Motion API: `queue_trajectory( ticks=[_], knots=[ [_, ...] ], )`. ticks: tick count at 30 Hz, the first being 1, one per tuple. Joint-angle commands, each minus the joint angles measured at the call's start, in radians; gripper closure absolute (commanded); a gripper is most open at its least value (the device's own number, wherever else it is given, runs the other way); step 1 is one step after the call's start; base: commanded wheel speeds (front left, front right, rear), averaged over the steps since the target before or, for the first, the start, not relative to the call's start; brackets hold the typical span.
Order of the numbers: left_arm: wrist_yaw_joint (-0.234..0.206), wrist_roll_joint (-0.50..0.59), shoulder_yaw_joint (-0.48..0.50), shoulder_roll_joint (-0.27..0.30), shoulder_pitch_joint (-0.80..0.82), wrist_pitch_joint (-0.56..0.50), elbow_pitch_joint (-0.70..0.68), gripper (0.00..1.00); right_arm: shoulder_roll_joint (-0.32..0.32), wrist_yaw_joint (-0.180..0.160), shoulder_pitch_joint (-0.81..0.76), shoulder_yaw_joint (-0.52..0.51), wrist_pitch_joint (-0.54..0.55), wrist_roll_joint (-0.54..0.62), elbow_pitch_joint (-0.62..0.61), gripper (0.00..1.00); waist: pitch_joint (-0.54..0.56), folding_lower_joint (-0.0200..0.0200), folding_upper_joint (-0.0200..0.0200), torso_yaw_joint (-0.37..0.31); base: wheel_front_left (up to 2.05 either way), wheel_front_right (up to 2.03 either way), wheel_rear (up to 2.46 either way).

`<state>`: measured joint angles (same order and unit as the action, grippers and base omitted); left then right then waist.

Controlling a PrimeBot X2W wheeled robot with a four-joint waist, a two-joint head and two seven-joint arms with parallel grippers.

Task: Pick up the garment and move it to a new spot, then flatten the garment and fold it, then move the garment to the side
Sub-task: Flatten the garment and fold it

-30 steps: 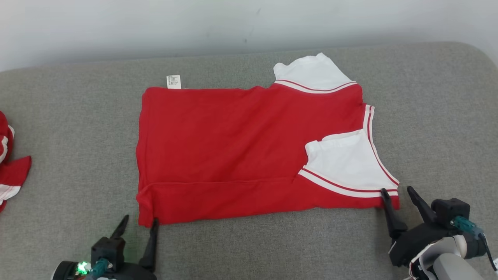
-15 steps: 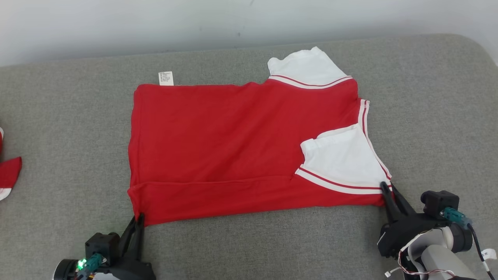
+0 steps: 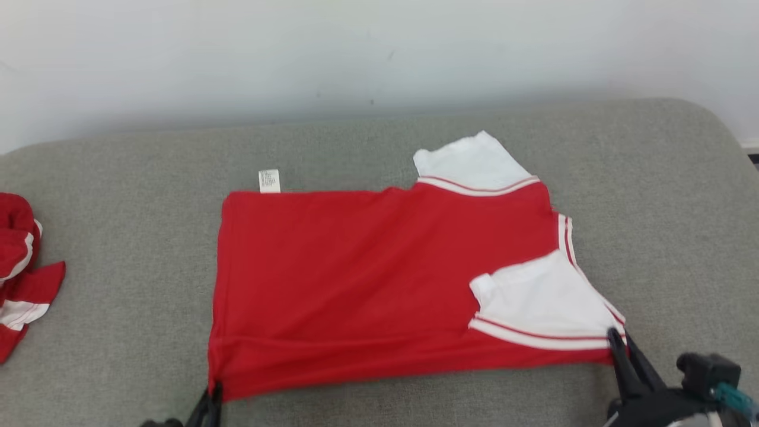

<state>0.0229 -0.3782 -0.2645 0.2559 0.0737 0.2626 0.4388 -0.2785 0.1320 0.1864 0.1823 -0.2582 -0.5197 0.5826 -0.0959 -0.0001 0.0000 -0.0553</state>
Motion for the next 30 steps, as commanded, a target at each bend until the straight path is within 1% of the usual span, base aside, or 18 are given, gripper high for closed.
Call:
queue_trajectory(
  ticks=[1,2,5,9,10,11,12,16,18,22,25,28,30],
  knots=[
    [-0.012,-0.001,0.0,-0.003,-0.046,0.003,-0.021,1.0,-0.013,-0.003,-0.05,-0.019,0.008,-0.015,-0.023,1.0,0.023,0.0001,0.0,0.01,0.0,0.0,0.0],
    [-0.012,-0.001,0.0,-0.003,-0.046,0.003,-0.021,1.0,-0.013,-0.003,-0.05,-0.019,0.008,-0.015,-0.023,1.0,0.023,0.0001,0.0,0.01,0.0,0.0,0.0],
    [-0.02,-0.017,-0.002,-0.009,-0.09,-0.003,-0.043,1.0,-0.005,-0.003,-0.132,-0.052,0.034,-0.02,-0.065,1.0,0.033,0.0001,0.0,0.024,0.0,0.0,0.0],
    [-0.03,-0.019,-0.006,-0.015,-0.123,-0.004,-0.039,1.0,0.014,-0.003,-0.211,-0.082,0.074,0.005,-0.112,1.0,0.043,0.0001,0.0,0.027,0.0,0.0,0.0],
    [-0.032,-0.013,-0.008,-0.013,-0.125,-0.004,-0.035,0.77,0.015,-0.003,-0.222,-0.092,0.077,0.019,-0.12,0.88,0.046,0.0001,0.0,0.028,0.0,0.0,0.0],
    [-0.035,-0.009,-0.008,-0.015,-0.127,-0.002,-0.033,0.44,0.018,-0.003,-0.228,-0.099,0.072,0.036,-0.131,0.51,0.05,0.0001,0.0,0.028,0.0,0.0,0.0],
    [-0.036,-0.007,-0.006,-0.018,-0.129,-0.001,-0.031,0.0,0.024,-0.003,-0.233,-0.105,0.071,0.053,-0.138,0.0,0.055,0.0001,0.0,0.027,0.0,0.0,0.0],
    [-0.041,-0.009,0.011,-0.032,-0.126,0.002,-0.042,0.0,0.041,-0.003,-0.233,-0.126,0.058,0.118,-0.18,0.0,0.072,0.0001,0.0,0.022,0.0,0.0,0.0],
    [-0.05,0.004,0.035,-0.034,-0.113,0.003,-0.072,0.0,0.048,-0.003,-0.221,-0.136,0.046,0.142,-0.209,0.0,0.082,0.0001,0.0,0.021,0.0,0.0,0.0],
    [-0.053,0.035,0.084,-0.037,-0.106,0.003,-0.144,0.0,0.062,-0.003,-0.195,-0.144,0.024,0.169,-0.27,0.0,0.094,0.0001,0.0,0.018,0.0,0.0,0.0],
    [-0.051,0.065,0.123,-0.05,-0.097,0.003,-0.206,0.0,0.079,-0.003,-0.177,-0.15,0.008,0.184,-0.311,0.0,0.099,0.0001,0.0,0.021,0.0,0.0,0.0],
    [-0.041,0.084,0.164,-0.063,-0.089,0.003,-0.255,0.0,0.096,-0.003,-0.163,-0.146,-0.001,0.2,-0.353,0.0,0.102,0.0001,0.0,0.026,0.0,0.0,0.0],
    [-0.024,0.098,0.183,-0.073,-0.083,0.003,-0.282,0.0,0.109,-0.003,-0.159,-0.141,-0.006,0.204,-0.375,0.0,0.102,0.0001,0.0,0.028,0.0,0.0,0.0]
  ],
)
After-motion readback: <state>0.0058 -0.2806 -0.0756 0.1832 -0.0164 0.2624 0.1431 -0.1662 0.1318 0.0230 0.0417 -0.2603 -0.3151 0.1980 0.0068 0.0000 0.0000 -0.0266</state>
